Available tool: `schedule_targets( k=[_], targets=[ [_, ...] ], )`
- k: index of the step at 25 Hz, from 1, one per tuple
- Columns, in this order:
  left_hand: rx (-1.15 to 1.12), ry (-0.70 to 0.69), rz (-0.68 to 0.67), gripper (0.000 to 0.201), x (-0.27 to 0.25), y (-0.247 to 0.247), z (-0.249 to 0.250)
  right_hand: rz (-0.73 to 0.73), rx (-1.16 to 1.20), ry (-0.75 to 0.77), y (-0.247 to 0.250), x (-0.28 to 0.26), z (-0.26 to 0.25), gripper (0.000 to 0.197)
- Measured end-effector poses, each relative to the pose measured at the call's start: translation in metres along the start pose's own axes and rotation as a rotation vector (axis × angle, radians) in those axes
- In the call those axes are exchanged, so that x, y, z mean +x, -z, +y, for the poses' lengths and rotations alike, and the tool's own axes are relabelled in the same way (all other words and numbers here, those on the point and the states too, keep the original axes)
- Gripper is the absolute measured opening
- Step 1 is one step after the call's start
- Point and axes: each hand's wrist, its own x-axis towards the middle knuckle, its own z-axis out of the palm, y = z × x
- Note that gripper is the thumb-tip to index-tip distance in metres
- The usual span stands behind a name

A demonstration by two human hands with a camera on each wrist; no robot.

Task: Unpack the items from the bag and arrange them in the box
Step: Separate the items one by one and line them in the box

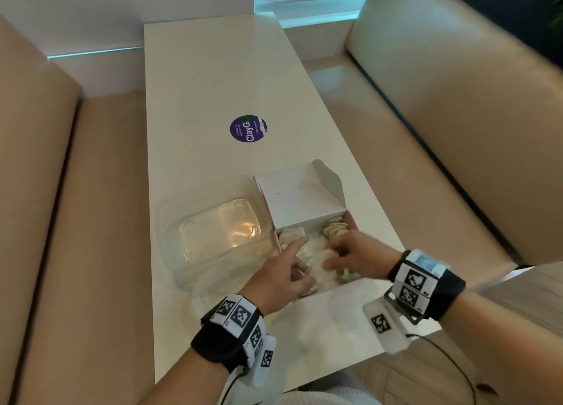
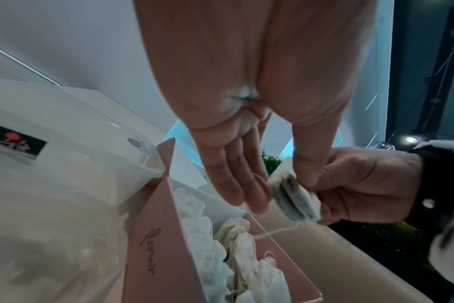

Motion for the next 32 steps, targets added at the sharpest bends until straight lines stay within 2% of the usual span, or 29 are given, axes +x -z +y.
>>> schedule_targets(
  k=[2, 4, 6, 8, 12, 14, 17, 19, 26, 29, 32],
  targets=[
    [0.145, 0.016, -0.029, 0.049, 0.009, -0.009, 0.001, 0.200, -0.001, -0.039, 0.025, -0.001, 0.024, 0.007],
    [0.364, 0.026, -0.133, 0.042, 0.015, -0.020, 0.002, 0.285, 0.062, -0.091, 0.042, -0.004, 0.050, 0.010],
    [0.560, 0.027, -0.231, 0.042, 0.018, -0.031, 0.001, 0.187, 0.114, -0.140, 0.041, -0.007, 0.065, 0.013],
    [0.653, 0.028, -0.281, 0.043, 0.020, -0.039, -0.002, 0.049, 0.015, -0.117, 0.028, -0.008, 0.066, 0.018],
    [0.689, 0.037, -0.247, 0.037, 0.019, -0.045, -0.008, -0.111, -0.292, 0.036, 0.002, 0.008, 0.050, 0.016],
    [0.694, 0.045, -0.226, 0.035, 0.018, -0.046, -0.009, -0.190, -0.464, 0.028, -0.008, 0.021, 0.048, 0.003],
    [0.679, 0.061, -0.203, 0.036, 0.018, -0.045, -0.011, -0.302, -0.742, -0.024, -0.011, 0.033, 0.045, 0.023],
    [0.674, 0.062, -0.194, 0.037, 0.018, -0.046, -0.014, -0.341, -0.855, -0.056, -0.008, 0.036, 0.042, 0.028],
    [0.646, 0.044, -0.183, 0.036, 0.021, -0.047, -0.021, -0.318, -1.158, -0.141, -0.009, 0.036, 0.034, 0.026],
    [0.651, 0.038, -0.187, 0.035, 0.021, -0.047, -0.022, -0.288, -1.159, -0.113, -0.009, 0.035, 0.036, 0.025],
    [0.633, 0.042, -0.193, 0.034, 0.021, -0.047, -0.022, -0.216, -1.070, -0.041, -0.006, 0.031, 0.041, 0.042]
  ],
)
